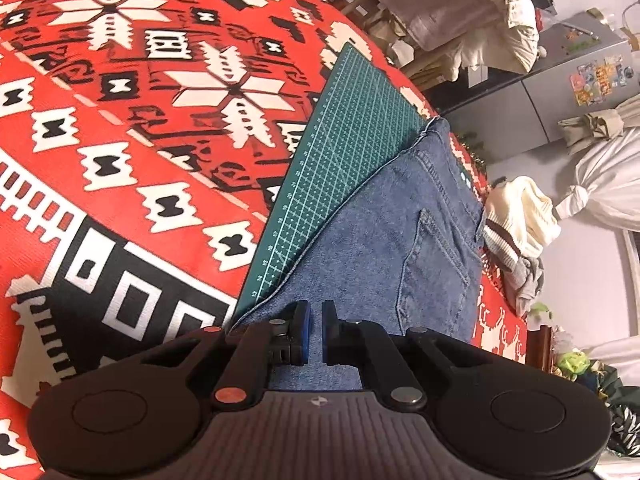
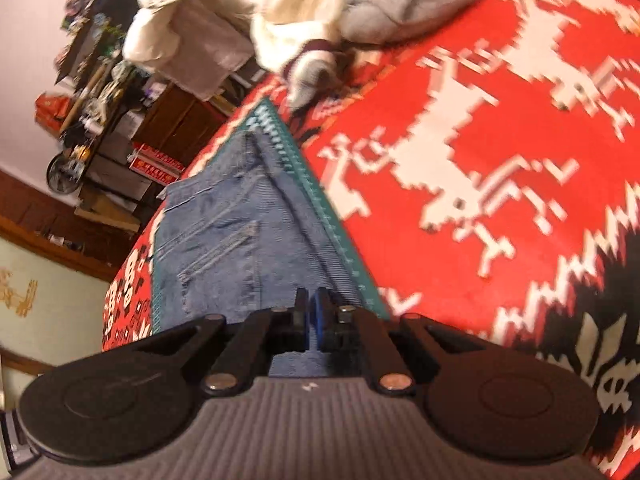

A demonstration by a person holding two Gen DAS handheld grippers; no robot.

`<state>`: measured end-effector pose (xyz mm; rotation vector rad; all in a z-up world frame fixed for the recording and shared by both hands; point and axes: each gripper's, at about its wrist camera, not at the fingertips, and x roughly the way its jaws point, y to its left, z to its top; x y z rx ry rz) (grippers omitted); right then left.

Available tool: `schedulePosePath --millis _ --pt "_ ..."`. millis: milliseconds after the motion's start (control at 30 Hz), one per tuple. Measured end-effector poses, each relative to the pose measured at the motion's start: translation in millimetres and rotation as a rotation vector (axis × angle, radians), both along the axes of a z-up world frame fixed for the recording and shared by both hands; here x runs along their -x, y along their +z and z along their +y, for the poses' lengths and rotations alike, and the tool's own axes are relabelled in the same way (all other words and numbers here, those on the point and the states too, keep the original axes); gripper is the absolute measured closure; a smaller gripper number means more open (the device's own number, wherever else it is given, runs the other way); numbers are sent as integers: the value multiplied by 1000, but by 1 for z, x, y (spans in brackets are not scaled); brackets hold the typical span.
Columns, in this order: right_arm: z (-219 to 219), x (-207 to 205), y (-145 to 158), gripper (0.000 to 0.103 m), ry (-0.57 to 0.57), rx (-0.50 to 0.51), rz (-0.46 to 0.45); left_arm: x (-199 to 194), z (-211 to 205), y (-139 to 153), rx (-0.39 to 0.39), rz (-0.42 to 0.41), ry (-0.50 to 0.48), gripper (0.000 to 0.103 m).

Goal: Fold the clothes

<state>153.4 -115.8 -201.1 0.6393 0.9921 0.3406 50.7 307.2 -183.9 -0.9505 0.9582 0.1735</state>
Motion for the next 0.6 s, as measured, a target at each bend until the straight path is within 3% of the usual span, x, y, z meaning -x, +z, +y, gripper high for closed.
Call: schedulePosePath --millis 167,333,433,500,600 --pt "-10 3 -9 98 -48 -15 22 -4 -6 1 -27 6 -24 99" --pt "9 8 -9 98 20 8 25 -3 -7 0 -26 10 -33 99" --pt "21 12 -9 98 60 23 26 -2 -7 0 -24 9 -32 99" --pt "27 14 -9 103 81 28 29 -2 -6 -1 -20 10 -27 99" --pt "19 16 -8 103 37 20 42 -2 -4 -1 -13 10 -22 99"
